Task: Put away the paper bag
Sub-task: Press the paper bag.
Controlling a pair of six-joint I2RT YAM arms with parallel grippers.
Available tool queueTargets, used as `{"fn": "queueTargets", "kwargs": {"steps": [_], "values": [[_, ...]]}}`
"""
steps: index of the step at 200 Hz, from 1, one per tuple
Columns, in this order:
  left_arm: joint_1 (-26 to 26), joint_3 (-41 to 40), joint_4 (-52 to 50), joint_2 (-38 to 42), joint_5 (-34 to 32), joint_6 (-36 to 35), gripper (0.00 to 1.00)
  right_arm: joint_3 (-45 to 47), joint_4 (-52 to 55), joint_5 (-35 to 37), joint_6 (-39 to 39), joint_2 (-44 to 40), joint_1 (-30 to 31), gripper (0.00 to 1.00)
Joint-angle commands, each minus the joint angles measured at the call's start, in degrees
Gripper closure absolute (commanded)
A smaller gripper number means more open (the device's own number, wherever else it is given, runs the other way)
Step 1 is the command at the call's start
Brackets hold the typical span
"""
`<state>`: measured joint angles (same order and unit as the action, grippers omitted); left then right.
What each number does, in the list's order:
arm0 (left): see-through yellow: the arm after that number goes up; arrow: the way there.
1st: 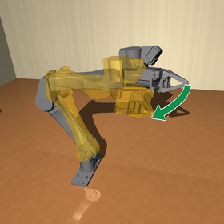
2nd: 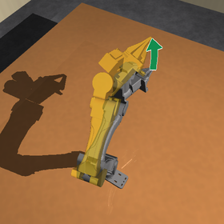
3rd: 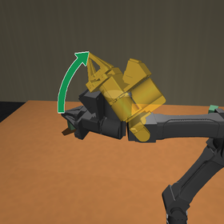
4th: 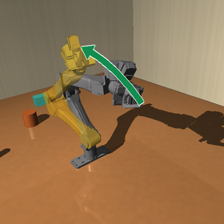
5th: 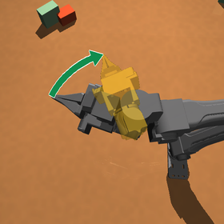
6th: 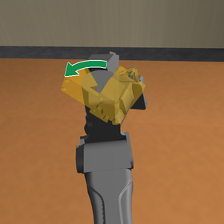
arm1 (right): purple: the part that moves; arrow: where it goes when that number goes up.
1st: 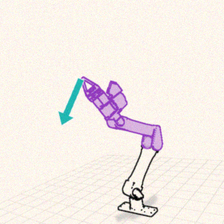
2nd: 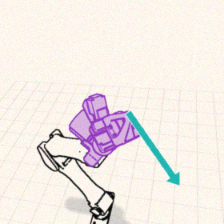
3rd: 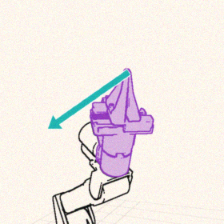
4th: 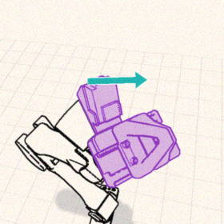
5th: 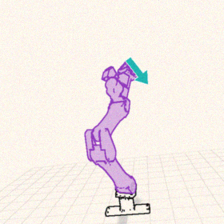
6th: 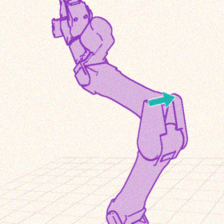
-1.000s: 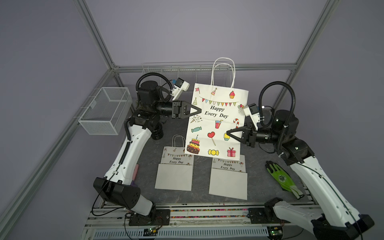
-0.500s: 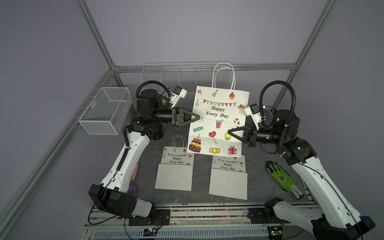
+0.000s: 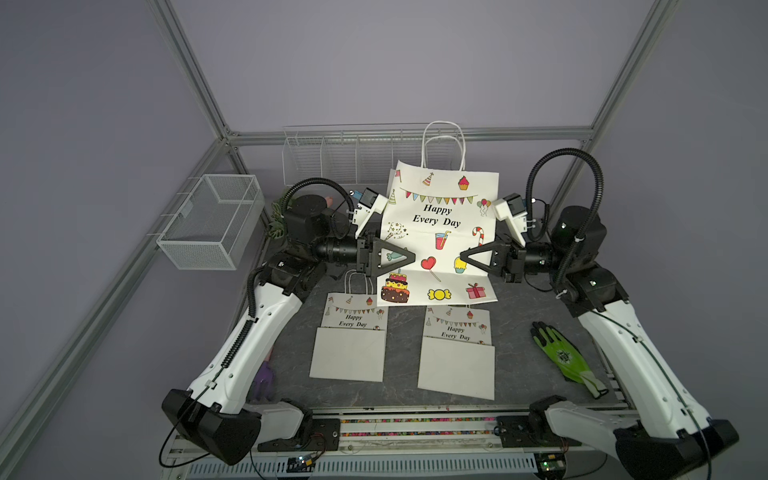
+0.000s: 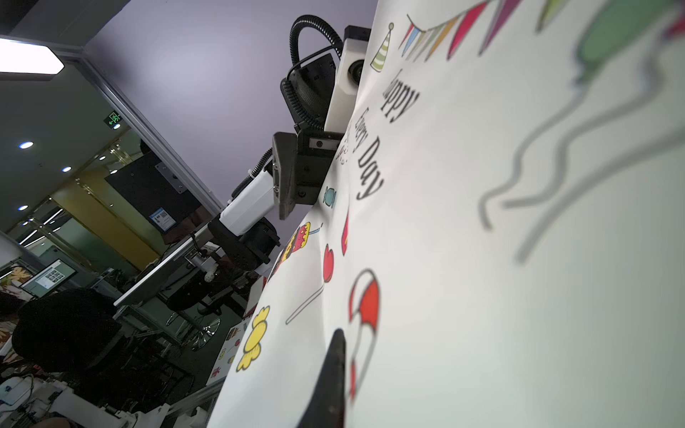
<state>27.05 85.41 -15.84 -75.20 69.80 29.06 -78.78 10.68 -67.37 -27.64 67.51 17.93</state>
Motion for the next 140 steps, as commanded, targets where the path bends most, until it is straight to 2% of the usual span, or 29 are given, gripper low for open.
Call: {"fn": "queueTargets", "kwargs": {"steps": [1,16,44,63,93,112,119,132,135,140], "values": [[0.86,-0.26,1.17,2.03,-1.24,-1.03,0.16,-2.89,0.98,-2.94,1.81,-0.05,-0.90,0.93],[1.04,-1.25,-1.48,3.31,-2.00,-2.64,0.28,-3.53,2.24,-3.07,2.61,0.24,-1.32,0.93],[1.02,-1.21,-14.00,5.35,-6.24,-11.48,0.58,-5.30,8.28,-2.63,6.89,0.81,-1.67,0.94],[1.01,-1.32,-18.82,6.83,-8.92,-14.99,0.65,-5.58,9.57,-2.84,7.91,0.63,-1.64,0.93],[1.01,-1.11,-20.27,8.18,-10.55,-16.12,0.74,-5.76,11.89,-2.66,9.80,-0.05,-1.64,0.93],[0.97,-1.21,-19.63,8.62,-10.88,-15.62,0.74,-5.82,12.46,-2.59,10.08,-0.13,-1.59,0.93],[0.99,-1.29,-19.37,8.77,-10.96,-15.59,0.71,-5.83,12.87,-2.44,10.43,-0.18,-1.59,0.93],[1.04,-1.36,-19.31,9.01,-11.53,-15.53,0.51,-5.84,13.81,-2.02,11.17,-0.35,-1.60,0.93],[1.01,-1.36,-19.25,9.07,-11.69,-15.50,0.41,-5.77,13.92,-1.93,11.35,-0.33,-1.61,0.93],[0.99,-1.37,-19.03,9.17,-11.93,-15.41,0.30,-5.70,14.17,-1.89,11.63,-0.44,-1.59,0.93]]}}
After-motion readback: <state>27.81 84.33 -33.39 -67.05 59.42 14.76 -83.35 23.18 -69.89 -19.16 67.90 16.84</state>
